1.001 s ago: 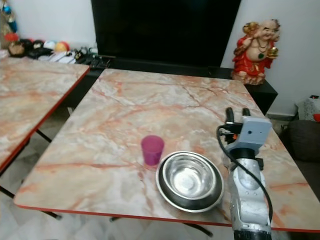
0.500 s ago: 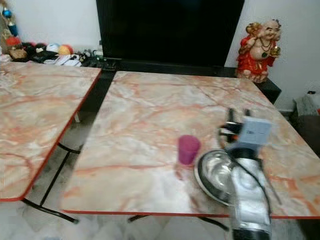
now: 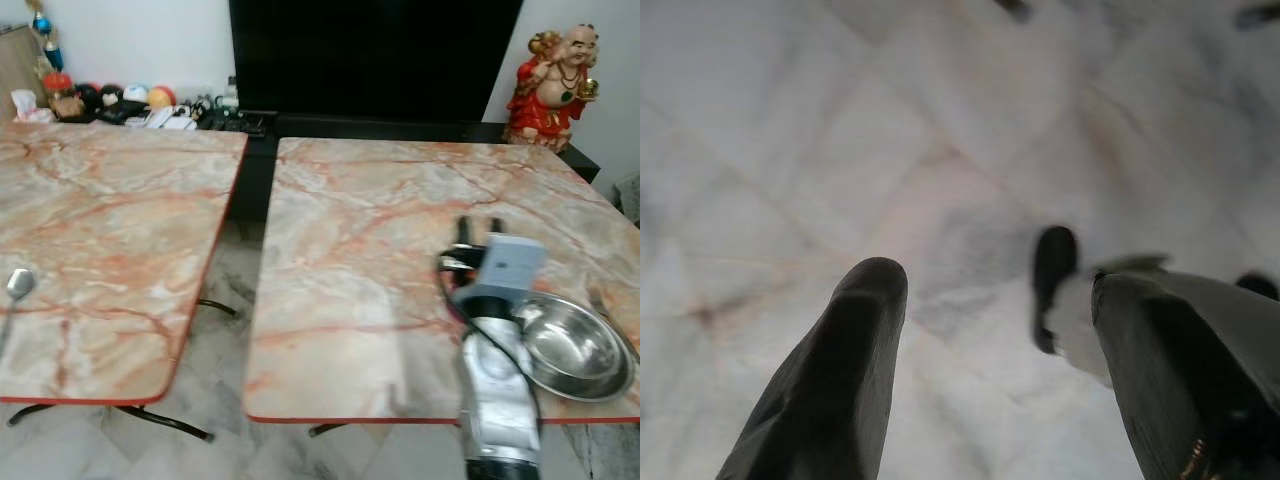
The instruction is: Setting the table
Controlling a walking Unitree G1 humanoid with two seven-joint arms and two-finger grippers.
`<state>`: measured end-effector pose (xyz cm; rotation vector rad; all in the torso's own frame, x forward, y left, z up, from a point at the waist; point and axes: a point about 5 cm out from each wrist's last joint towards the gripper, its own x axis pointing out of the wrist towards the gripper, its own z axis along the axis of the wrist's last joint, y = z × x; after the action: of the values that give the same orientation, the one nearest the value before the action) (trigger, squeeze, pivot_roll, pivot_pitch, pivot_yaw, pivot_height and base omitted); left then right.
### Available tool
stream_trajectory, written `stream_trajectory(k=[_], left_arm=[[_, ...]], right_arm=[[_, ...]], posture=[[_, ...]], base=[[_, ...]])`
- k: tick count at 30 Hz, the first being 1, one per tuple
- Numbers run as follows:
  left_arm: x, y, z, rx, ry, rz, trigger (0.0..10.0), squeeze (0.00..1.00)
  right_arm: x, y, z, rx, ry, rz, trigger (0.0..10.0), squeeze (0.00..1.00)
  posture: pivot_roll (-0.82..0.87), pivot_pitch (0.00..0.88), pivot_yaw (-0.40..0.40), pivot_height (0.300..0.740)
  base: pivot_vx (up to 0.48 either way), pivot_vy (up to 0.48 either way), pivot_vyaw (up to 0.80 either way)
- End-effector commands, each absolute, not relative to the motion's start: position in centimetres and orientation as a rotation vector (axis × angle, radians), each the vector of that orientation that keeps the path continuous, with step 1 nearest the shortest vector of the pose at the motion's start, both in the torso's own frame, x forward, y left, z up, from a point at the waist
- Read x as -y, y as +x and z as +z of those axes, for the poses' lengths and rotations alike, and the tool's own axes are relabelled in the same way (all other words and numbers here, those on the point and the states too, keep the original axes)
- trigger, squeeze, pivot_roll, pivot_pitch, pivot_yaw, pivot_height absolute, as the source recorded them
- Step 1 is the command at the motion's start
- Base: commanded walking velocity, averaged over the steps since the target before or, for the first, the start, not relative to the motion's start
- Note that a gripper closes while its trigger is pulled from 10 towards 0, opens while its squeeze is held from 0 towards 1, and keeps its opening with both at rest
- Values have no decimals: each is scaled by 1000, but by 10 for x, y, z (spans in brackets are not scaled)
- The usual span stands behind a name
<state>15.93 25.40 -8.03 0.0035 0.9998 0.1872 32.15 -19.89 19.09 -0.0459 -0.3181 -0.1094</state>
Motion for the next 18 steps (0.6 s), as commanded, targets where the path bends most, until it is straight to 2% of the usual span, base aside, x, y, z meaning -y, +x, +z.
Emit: stream_trajectory(k=[1,18], left_arm=[[-249,155,-84,-1021,8,167,10000,0],[-252,152,-84,-1026,17,166,10000,0]], right_arm=[[207,319,195,332,-51,-139,10000,0],[203,319,194,333,-50,-129,10000,0]], posture=[[-47,58,-17,740],[-40,66,-13,740]], base=[[0,476,0],[0,476,0]])
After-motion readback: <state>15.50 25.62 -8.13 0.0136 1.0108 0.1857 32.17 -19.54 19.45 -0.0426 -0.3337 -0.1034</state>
